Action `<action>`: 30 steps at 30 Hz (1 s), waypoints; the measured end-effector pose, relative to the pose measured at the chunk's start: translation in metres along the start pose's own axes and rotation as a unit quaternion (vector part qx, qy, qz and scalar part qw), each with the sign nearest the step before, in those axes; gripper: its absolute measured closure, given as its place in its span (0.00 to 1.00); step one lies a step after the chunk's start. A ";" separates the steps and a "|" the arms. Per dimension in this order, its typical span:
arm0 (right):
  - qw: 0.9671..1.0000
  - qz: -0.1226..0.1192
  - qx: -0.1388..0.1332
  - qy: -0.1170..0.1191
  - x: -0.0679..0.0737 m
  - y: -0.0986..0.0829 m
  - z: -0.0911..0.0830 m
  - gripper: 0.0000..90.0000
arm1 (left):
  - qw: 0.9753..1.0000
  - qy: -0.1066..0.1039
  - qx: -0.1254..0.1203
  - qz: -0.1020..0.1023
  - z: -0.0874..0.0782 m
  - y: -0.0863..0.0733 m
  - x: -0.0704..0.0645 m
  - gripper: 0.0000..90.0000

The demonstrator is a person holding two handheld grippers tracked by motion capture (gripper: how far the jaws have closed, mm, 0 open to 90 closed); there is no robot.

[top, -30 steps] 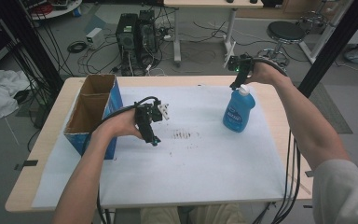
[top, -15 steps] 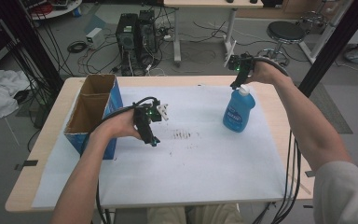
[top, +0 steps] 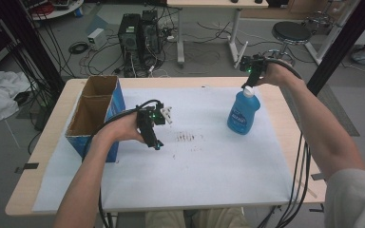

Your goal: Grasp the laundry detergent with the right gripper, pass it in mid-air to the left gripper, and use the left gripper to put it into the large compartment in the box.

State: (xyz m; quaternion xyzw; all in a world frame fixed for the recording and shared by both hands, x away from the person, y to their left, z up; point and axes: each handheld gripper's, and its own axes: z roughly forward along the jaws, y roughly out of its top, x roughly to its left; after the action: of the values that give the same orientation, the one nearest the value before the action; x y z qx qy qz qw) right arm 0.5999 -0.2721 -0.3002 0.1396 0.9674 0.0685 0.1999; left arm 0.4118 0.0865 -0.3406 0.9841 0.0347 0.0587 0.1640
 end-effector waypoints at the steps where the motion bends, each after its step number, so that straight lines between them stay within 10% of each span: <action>1: 1.000 0.005 0.000 0.000 0.000 -0.004 -0.001 0.18 | 1.000 -0.001 -0.001 0.001 0.000 0.000 0.000 0.17; 30: 0.999 0.011 0.042 0.007 0.040 -0.068 -0.040 0.19 | 1.000 -0.008 -0.004 -0.003 -0.003 -0.002 0.000 0.17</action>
State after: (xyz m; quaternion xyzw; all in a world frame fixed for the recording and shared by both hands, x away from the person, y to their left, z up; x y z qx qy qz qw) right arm 0.5316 -0.3278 -0.2915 0.1585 0.9691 0.0308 0.1865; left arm 0.4114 0.0893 -0.3383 0.9838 0.0359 0.0504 0.1684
